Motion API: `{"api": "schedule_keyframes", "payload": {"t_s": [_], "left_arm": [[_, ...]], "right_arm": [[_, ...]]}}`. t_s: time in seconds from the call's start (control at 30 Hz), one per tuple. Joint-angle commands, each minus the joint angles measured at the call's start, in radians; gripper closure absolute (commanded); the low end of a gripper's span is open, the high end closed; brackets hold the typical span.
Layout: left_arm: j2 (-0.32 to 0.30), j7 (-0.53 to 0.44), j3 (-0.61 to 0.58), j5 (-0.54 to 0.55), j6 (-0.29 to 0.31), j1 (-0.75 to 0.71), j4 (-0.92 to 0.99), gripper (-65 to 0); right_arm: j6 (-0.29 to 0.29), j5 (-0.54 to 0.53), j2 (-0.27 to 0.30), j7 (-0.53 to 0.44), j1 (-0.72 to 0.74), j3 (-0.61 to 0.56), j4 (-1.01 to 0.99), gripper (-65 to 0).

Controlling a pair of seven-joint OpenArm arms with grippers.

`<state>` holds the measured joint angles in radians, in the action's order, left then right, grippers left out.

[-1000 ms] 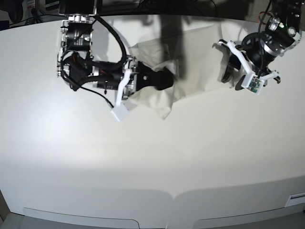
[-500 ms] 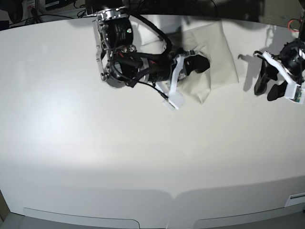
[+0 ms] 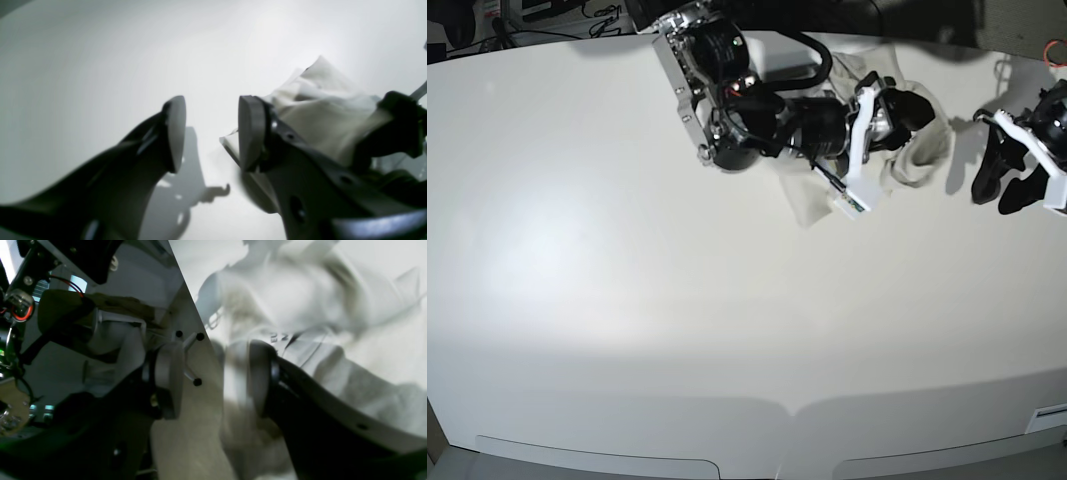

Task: Fold the T-shirt properly
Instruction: 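Fold the held end with the right gripper over toward the left gripper, then release the fabric and pat the folded bundle square with both grippers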

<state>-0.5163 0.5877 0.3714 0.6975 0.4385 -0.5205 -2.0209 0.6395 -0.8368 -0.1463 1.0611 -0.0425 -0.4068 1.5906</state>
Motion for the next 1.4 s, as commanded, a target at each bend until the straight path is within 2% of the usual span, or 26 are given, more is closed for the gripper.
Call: {"api": "schedule_keyframes", "payload": {"t_s": [0.0, 0.07, 0.17, 0.33, 0.47, 0.53, 0.57, 0.67, 0.8, 0.87, 1.07, 1.23, 1.37], "left_arm": [[-0.013, -0.019, 0.009, 0.011, 0.005, 0.002, -0.017, -25.4], [-0.013, -0.019, 0.008, 0.011, 0.004, 0.002, -0.017, -25.4], [-0.013, -0.014, 0.008, 0.02, 0.004, 0.002, -0.017, -25.4], [-0.013, -0.012, 0.008, 0.099, 0.02, -0.032, -0.017, -25.4], [0.015, -0.012, 0.007, 0.159, 0.046, -0.06, -0.017, -25.3], [0.05, -0.01, 0.006, 0.211, 0.094, -0.083, -0.017, -22.7], [0.073, -0.002, 0.006, 0.237, 0.111, -0.094, -0.017, -19.0], [0.153, 0.04, 0.006, 0.303, 0.116, -0.12, -0.017, 0.0], [0.242, 0.055, -0.016, 0.298, 0.12, -0.136, -0.017, 0.0], [0.274, 0.054, -0.049, 0.277, 0.12, -0.14, -0.017, 0.0], [0.341, 0.001, -0.196, 0.053, 0.119, -0.139, 0.049, 0.0], [0.352, -0.061, -0.216, -0.032, 0.114, -0.139, 0.187, 0.0], [0.352, -0.146, -0.215, -0.118, 0.105, -0.132, 0.293, 0.0]], "right_arm": [[0.008, -0.063, -0.011, -0.026, 0.012, -0.001, 0.018, -31.5], [0.008, -0.139, -0.011, -0.026, 0.016, 0.001, 0.018, -31.5], [0.015, -0.153, -0.011, -0.01, 0.043, 0.006, 0.018, -31.5], [0.014, -0.065, -0.011, 0.08, 0.116, 0.093, 0.018, -31.5], [0.015, 0.044, -0.011, 0.08, 0.165, 0.201, 0.018, -30.3], [0.014, 0.096, -0.011, 0.077, 0.191, 0.241, 0.018, -22.6], [0.015, 0.103, -0.011, 0.068, 0.201, 0.251, 0.018, -17.3], [0.015, 0.15, 0.033, 0.032, 0.214, 0.256, 0.018, -0.3], [0.015, 0.216, 0.083, -0.032, 0.211, 0.225, 0.017, 0.0], [0.015, 0.265, 0.1, -0.072, 0.211, 0.197, 0.016, 0.0], [0.015, 0.372, 0.113, -0.178, 0.212, 0.125, -0.037, 0.0], [0.015, 0.446, 0.113, -0.283, 0.222, 0.117, -0.165, 0.0], [0.016, 0.445, 0.113, -0.275, 0.242, 0.117, -0.267, 0.0]]}}
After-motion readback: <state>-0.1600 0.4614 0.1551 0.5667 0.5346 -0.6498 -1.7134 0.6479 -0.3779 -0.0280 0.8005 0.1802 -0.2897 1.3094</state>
